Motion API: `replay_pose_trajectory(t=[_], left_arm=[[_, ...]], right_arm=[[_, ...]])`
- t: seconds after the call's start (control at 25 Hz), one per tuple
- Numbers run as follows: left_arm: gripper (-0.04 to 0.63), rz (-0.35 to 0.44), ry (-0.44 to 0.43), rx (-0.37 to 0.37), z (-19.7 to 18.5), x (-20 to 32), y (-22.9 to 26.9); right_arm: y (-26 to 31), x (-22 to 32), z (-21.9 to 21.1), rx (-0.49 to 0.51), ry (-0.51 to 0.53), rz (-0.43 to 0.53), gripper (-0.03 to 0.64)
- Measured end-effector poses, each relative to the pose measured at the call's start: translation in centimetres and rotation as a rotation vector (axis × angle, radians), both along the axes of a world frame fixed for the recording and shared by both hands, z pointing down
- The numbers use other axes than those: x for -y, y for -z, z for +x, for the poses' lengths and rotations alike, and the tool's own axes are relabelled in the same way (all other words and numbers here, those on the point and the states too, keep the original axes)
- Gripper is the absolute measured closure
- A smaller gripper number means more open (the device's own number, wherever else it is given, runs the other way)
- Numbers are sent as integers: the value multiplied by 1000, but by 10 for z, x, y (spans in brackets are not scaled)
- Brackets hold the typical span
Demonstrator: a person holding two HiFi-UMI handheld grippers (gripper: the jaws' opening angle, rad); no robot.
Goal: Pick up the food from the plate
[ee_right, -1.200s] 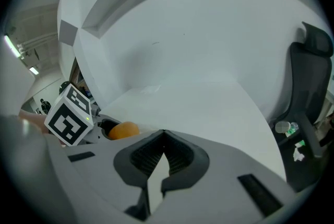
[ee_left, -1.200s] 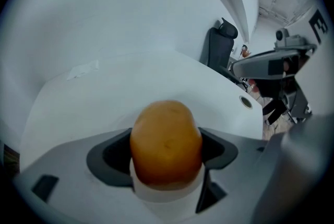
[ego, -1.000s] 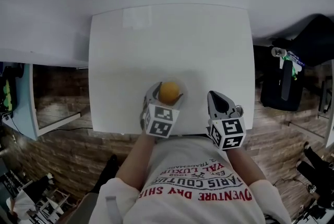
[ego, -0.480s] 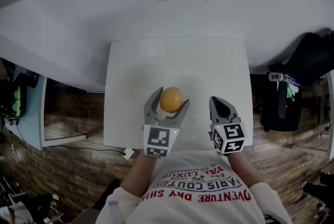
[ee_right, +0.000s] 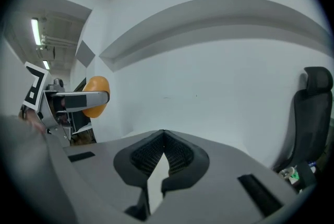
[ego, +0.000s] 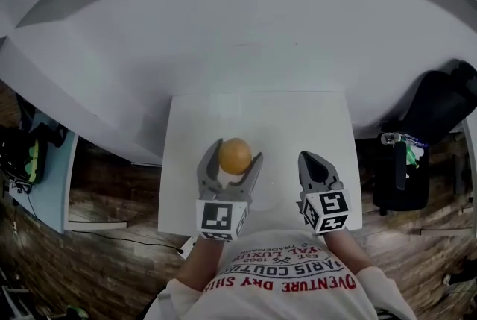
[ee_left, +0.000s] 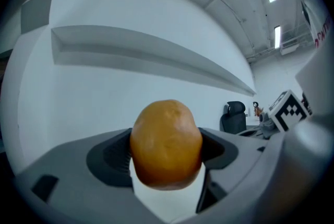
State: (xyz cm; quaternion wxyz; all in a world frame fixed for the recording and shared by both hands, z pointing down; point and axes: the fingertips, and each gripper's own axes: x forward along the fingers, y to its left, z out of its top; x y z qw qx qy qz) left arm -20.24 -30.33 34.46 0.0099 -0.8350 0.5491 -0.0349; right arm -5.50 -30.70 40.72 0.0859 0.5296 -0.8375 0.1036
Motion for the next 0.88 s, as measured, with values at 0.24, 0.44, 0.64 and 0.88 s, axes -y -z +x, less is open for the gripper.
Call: replay_pose_trajectory(t=[0.24,0.44,0.64,0.88], left_arm=[[224,-34,17,-4,-10,2,-7],[224,-61,29,3,-16,5,-13],[224,-70,30,6,-17,7,-14],[224,-74,22,-1,-12,2,-15]], right_arm=[[12,0,1,17,-44,64,609],[10,-2,-3,33,-35,63,609],[9,-4,-9,53,-6,53,609],[15,-9,-12,34,8,81,609]])
